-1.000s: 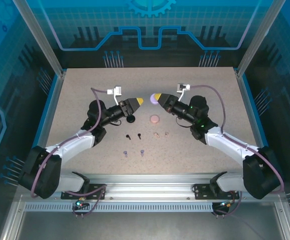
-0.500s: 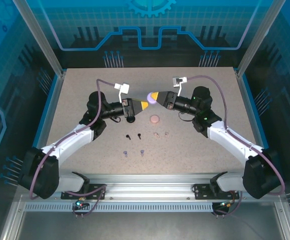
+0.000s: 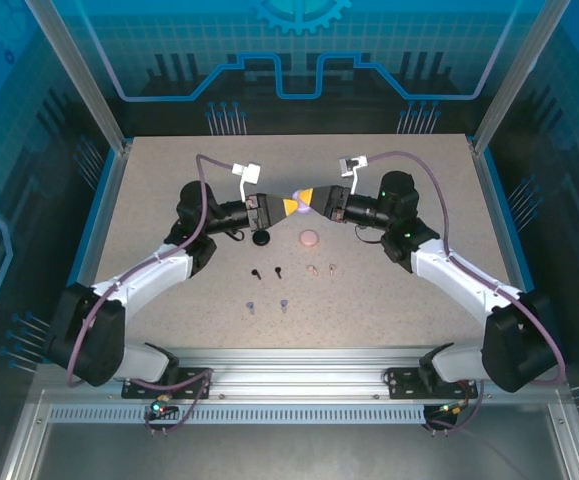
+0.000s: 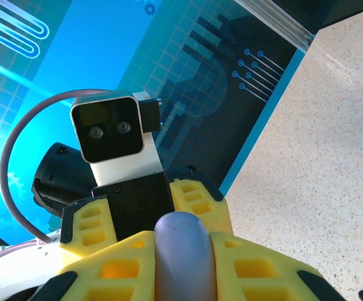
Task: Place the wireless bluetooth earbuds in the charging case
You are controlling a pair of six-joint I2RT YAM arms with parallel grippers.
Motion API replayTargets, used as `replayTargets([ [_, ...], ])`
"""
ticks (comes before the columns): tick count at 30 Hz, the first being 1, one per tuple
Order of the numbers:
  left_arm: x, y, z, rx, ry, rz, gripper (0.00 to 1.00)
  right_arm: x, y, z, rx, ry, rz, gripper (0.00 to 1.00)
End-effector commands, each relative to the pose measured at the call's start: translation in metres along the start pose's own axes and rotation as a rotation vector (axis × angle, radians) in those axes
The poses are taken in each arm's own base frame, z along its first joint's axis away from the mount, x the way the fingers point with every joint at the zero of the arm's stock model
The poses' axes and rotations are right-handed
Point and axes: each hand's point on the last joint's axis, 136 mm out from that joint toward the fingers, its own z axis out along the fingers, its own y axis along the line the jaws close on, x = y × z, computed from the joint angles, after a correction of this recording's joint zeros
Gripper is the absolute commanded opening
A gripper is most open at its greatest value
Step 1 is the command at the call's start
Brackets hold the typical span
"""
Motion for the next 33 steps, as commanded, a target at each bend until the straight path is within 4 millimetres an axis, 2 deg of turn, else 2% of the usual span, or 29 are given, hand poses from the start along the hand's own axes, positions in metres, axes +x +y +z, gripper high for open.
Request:
replayTargets([
  [1,-0.012,-0.015,0.0,0.059,-0.016,0.044,0.43,-0.001,0.011,0.005,-0.032,0.019,-0.032,0.0],
  [10,-0.01,-0.012,0.002,0.089,-0.021,0.03,0.31,0.001,0.006,0.011,-0.023,0.018,-0.022,0.0],
  [16,-0.011,-0.011,0.002,0.113,-0.035,0.012,0.2,0.002,0.004,0.015,-0.017,0.02,-0.016,0.0],
  [19,-0.011,-0.011,0.002,0.122,-0.04,0.004,0.06,0.002,0.003,0.017,-0.013,0.015,-0.009,0.0],
  [20,-0.01,-0.008,0.003,0.117,-0.044,-0.003,0.01,0.001,0.001,0.017,-0.01,0.01,-0.004,0.04],
  [22,-0.01,-0.005,0.002,0.108,-0.052,-0.006,0.0,-0.001,0.001,0.017,-0.006,-0.003,0.0,0.14],
  [24,-0.008,0.0,0.001,0.092,-0.061,-0.013,0.0,-0.005,0.002,0.016,-0.004,-0.017,0.001,0.37],
  [27,-0.006,0.007,0.0,0.062,-0.073,-0.011,0.0,-0.011,0.005,0.011,0.003,-0.05,-0.002,0.63],
  [29,-0.005,0.011,-0.002,0.034,-0.08,-0.004,0.0,-0.013,0.004,0.004,0.025,-0.071,-0.005,0.71],
  [33,-0.002,0.02,-0.005,-0.024,-0.086,0.014,0.0,-0.013,-0.003,-0.018,0.101,-0.118,-0.018,0.79],
])
